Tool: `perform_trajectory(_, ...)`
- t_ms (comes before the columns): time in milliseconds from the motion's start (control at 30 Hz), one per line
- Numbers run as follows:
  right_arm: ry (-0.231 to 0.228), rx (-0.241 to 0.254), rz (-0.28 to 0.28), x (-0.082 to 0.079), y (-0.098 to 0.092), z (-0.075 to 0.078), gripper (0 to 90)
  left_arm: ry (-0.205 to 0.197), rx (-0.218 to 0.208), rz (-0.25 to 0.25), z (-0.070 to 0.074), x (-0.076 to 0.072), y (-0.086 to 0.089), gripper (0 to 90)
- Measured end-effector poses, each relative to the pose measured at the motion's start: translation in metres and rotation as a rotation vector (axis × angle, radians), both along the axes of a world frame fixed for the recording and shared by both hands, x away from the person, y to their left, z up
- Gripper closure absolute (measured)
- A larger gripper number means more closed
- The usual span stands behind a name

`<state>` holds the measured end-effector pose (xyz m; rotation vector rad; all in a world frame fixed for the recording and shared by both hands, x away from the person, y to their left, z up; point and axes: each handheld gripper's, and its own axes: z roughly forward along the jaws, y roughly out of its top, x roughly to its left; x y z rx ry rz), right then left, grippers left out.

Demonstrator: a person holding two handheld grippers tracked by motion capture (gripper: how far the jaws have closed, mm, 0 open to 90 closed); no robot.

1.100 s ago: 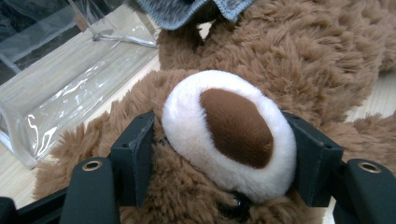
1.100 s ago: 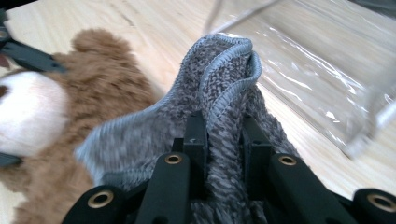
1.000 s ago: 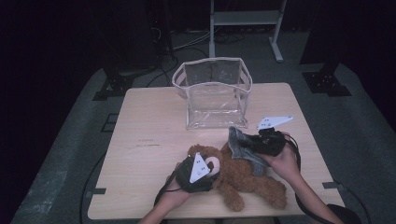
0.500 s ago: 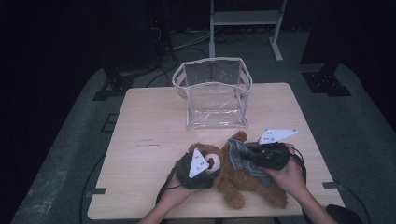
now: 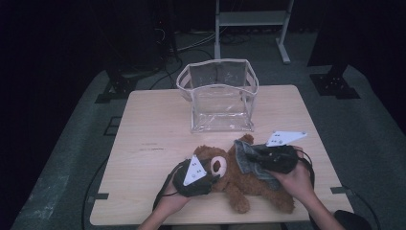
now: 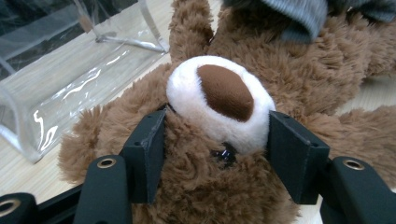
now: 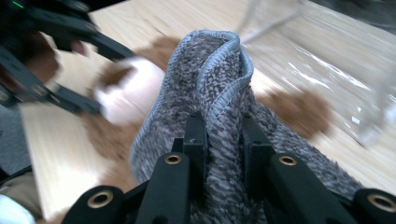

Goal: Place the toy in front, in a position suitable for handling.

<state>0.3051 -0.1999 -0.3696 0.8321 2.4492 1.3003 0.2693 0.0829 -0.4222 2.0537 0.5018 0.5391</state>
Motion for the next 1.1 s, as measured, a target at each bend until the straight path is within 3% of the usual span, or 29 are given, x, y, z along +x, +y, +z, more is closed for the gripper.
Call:
perform_trajectory(100, 0.005, -0.018, 0.036, 0.006, 0.024, 0.0, 75.4, -0.004, -0.004, -0.023, -0.002, -0.003, -0.011, 39.5)
perform_trajectory(200, 0.018, -0.036, 0.044, 0.011, 0.032, -0.006, 75.4, -0.004, -0.005, -0.03, -0.004, -0.006, -0.016, 38.5)
perform_trajectory(267, 0.017, -0.1, 0.031, 0.016, 0.033, -0.015, 75.4, -0.015, 0.013, -0.035, -0.005, -0.007, -0.018, 38.6)
perform_trajectory(333, 0.018, -0.106, 0.025, 0.018, 0.029, -0.017, 75.4, -0.013, 0.007, -0.04, -0.006, -0.008, -0.018, 38.8)
perform_trajectory(433, 0.039, -0.088, -0.004, 0.02, 0.019, -0.014, 75.5, -0.018, 0.011, -0.053, -0.007, -0.01, -0.022, 38.7)
perform_trajectory(500, 0.044, -0.068, -0.001, 0.019, 0.019, -0.009, 75.4, -0.033, 0.035, -0.06, -0.008, -0.013, -0.026, 38.0)
perform_trajectory(667, 0.046, -0.032, 0.051, 0.02, 0.036, 0.002, 75.3, -0.028, 0.03, -0.063, -0.008, -0.012, -0.025, 37.9)
perform_trajectory(833, 0.084, -0.071, 0.067, 0.039, 0.055, -0.007, 75.4, -0.024, 0.034, -0.068, -0.01, -0.012, -0.025, 37.5)
perform_trajectory(900, 0.114, -0.083, 0.059, 0.045, 0.055, -0.012, 75.4, -0.023, 0.033, -0.072, -0.01, -0.012, -0.024, 37.5)
perform_trajectory(967, 0.109, -0.112, 0.041, 0.049, 0.052, -0.013, 75.4, -0.025, 0.028, -0.07, -0.01, -0.012, -0.025, 37.4)
perform_trajectory(1100, 0.112, -0.066, 0.035, 0.045, 0.052, -0.007, 75.3, -0.027, 0.033, -0.073, -0.01, -0.012, -0.028, 37.4)
